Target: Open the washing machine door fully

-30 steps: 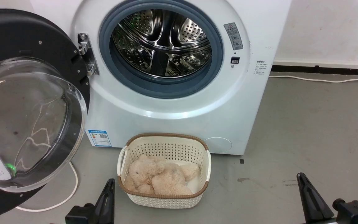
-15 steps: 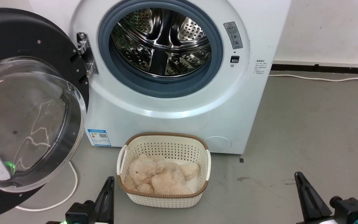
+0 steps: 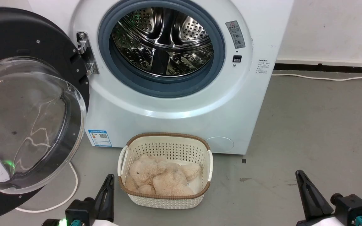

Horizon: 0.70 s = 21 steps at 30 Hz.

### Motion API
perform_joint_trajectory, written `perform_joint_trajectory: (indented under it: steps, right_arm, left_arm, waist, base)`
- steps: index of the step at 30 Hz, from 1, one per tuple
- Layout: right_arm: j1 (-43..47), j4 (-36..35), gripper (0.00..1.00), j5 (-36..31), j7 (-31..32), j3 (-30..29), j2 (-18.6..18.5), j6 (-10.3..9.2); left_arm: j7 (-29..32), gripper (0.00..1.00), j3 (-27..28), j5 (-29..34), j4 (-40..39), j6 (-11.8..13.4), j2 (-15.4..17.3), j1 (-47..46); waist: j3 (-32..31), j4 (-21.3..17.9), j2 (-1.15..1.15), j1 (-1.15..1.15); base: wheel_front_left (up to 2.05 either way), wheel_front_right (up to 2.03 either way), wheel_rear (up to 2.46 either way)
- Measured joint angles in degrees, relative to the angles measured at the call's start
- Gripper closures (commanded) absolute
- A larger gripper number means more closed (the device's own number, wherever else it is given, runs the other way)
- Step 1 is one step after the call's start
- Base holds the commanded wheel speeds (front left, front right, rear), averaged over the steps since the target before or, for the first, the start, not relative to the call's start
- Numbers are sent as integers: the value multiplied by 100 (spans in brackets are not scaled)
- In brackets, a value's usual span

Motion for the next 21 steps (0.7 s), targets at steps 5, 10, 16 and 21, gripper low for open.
perform_joint_trajectory:
  steps: [5,10,16,21]
  right_arm:
    - [-13,1,100,-5,47,9,0,0]
    - [-75,3,100,-16,85,16,0,0]
    - [-106,4,100,-48,144,26,0,-1]
    - [-139,8,100,-66,192,35,0,0]
  left_arm:
    - [54,100,64,49,-9,-10,-51,-12]
    - [109,100,122,104,-19,-51,-90,-31]
    - [174,100,178,196,-33,-88,-122,-41]
    - [210,100,244,261,-40,-107,-153,-79]
  waist:
    - [9,-4,0,0]
    - [18,-8,0,0]
    - [28,-12,0,0]
    - [37,-16,0,0]
  base:
    - [0,0,0]
    - [0,0,0]
    - [0,0,0]
    - [0,0,0]
